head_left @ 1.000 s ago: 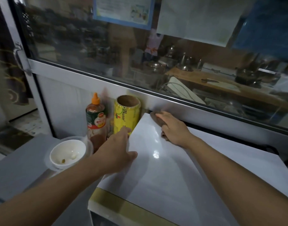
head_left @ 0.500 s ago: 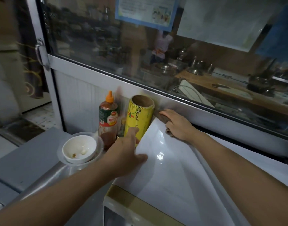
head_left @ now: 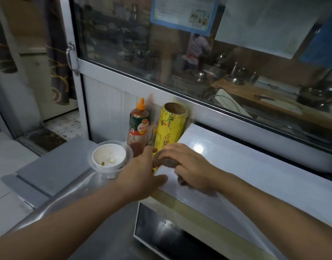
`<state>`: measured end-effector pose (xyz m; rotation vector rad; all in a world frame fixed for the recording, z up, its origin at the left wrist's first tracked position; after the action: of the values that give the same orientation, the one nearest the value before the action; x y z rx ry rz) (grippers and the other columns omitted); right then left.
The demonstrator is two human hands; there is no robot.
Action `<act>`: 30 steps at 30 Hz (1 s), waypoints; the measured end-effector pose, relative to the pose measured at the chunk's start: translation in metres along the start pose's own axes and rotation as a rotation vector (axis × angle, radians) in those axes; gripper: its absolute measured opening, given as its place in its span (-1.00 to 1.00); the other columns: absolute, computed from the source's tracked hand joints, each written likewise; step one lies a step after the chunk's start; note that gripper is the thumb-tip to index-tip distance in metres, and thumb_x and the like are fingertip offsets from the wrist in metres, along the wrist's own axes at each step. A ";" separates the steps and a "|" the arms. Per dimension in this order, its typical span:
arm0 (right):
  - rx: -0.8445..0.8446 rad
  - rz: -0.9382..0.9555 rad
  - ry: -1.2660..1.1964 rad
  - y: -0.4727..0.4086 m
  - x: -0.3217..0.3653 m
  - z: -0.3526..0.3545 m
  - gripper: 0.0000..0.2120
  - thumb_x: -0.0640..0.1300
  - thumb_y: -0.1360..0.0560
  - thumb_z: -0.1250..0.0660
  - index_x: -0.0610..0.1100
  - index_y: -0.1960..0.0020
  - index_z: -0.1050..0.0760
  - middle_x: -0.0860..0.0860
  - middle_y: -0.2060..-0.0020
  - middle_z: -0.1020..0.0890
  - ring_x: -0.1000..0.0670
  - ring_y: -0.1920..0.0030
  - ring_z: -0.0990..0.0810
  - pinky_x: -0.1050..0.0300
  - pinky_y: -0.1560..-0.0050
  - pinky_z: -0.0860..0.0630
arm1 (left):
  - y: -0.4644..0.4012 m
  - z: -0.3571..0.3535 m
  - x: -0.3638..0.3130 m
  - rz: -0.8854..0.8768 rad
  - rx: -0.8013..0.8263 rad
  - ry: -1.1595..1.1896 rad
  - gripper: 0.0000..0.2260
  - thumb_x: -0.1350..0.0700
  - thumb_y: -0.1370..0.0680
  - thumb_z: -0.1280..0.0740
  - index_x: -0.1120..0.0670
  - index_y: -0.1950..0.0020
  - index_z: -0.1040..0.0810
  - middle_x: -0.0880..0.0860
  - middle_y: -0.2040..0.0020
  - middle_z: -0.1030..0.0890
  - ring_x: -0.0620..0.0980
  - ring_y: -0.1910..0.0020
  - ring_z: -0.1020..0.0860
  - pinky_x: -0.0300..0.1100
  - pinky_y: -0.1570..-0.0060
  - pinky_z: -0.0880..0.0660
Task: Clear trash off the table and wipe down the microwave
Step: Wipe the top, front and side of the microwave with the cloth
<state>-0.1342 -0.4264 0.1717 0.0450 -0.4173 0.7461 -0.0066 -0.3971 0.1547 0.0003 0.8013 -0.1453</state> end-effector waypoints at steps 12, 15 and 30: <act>-0.140 -0.267 -0.039 -0.001 -0.030 0.011 -0.60 -0.18 -0.56 -0.09 0.06 -0.36 -0.35 0.09 -0.40 -0.29 0.02 0.16 -0.60 0.08 0.20 -0.58 | 0.019 0.000 0.009 -0.012 0.032 0.109 -0.55 0.04 -0.48 -0.39 -0.02 -0.28 -0.25 -0.17 0.15 -0.38 -0.07 0.09 -0.45 -0.20 0.10 -0.44; -0.085 -0.100 0.127 0.044 0.009 -0.011 -0.55 0.00 -0.57 0.01 0.17 -0.46 -0.17 0.20 -0.50 -0.09 0.14 -0.39 -0.28 0.16 -0.30 -0.29 | 0.021 0.002 0.004 -0.063 0.051 0.090 -0.54 0.09 -0.49 -0.39 0.04 -0.30 -0.26 -0.02 0.03 -0.50 -0.07 0.08 -0.45 -0.19 0.07 -0.48; -0.174 -0.343 0.098 0.099 -0.013 0.013 -0.47 -0.20 -0.57 -0.03 0.16 -0.48 -0.11 0.17 -0.42 -0.24 0.13 -0.23 -0.45 0.10 -0.14 -0.47 | 0.025 0.001 -0.028 -0.231 -0.076 -0.178 -0.51 0.16 -0.44 -0.36 -0.03 -0.33 -0.29 0.00 -0.31 -0.37 0.02 -0.25 -0.29 -0.09 -0.23 -0.28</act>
<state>-0.2132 -0.3640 0.1677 -0.0823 -0.3673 0.3708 -0.0215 -0.3693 0.1739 -0.1750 0.6267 -0.3287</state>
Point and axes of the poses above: each hand's wrist, its own y-axis away from the middle knuckle, its own z-axis out of the back of the hand, x = y × z, the point moved 6 cm from there along -y, towards the middle knuckle
